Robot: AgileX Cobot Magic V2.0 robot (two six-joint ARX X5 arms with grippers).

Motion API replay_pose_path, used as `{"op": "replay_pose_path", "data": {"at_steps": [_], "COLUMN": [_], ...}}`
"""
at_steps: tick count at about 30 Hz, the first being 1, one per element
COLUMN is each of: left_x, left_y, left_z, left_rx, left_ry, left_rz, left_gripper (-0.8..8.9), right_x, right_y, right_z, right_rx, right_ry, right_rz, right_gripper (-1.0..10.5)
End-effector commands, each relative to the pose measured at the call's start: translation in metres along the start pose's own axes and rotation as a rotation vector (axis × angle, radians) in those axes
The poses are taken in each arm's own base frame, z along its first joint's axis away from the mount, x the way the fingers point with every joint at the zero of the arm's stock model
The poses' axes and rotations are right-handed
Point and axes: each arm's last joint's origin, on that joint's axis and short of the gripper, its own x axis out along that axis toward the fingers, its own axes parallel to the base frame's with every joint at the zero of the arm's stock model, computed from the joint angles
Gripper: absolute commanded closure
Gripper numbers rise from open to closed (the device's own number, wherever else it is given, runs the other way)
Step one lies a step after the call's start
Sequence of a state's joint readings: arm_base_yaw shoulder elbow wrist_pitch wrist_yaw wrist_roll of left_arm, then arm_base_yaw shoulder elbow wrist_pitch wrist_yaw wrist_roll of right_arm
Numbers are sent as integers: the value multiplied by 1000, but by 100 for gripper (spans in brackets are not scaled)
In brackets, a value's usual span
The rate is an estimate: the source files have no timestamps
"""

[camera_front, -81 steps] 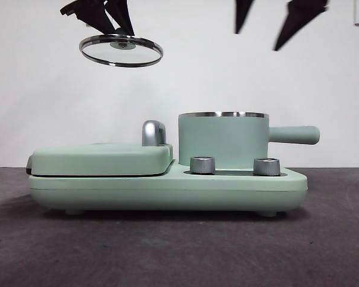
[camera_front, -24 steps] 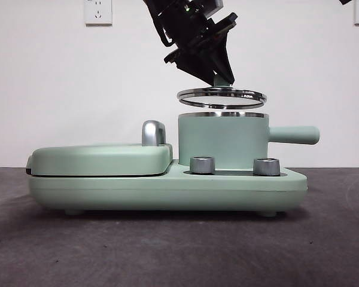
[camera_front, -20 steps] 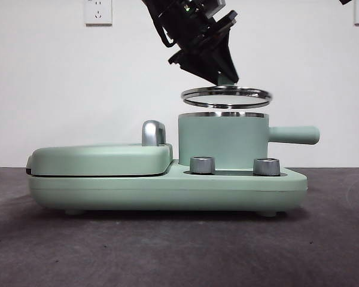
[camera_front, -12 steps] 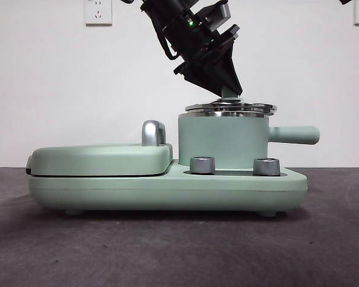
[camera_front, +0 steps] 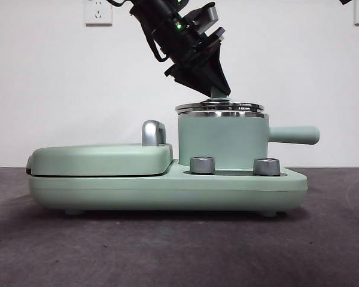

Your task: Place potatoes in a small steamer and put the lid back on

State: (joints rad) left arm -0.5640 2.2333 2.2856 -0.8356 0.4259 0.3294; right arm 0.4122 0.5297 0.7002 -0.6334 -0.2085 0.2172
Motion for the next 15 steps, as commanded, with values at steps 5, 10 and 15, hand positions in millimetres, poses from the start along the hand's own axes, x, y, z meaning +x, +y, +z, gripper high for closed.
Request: {"op": "replay_pose_path", "data": {"at_steps": [5,10,15], "left_x": [3,4,9], "left_y": [-3,-4,-3], "left_z": [6,7,3], "left_rx": [41,51,66], "left_ry": [-48,-53,-36], "left_rz": [-54,-55,-60], "left_gripper": [797,797,798], "right_x": [-1,-1,-1], "right_y": [1,1,1], "right_z": [3,3,3], "right_rx": [6,13,13], "right_ry": [-14,-14,-14], "right_rz": [8,8,8], "right_gripper": [536,536,536]}}
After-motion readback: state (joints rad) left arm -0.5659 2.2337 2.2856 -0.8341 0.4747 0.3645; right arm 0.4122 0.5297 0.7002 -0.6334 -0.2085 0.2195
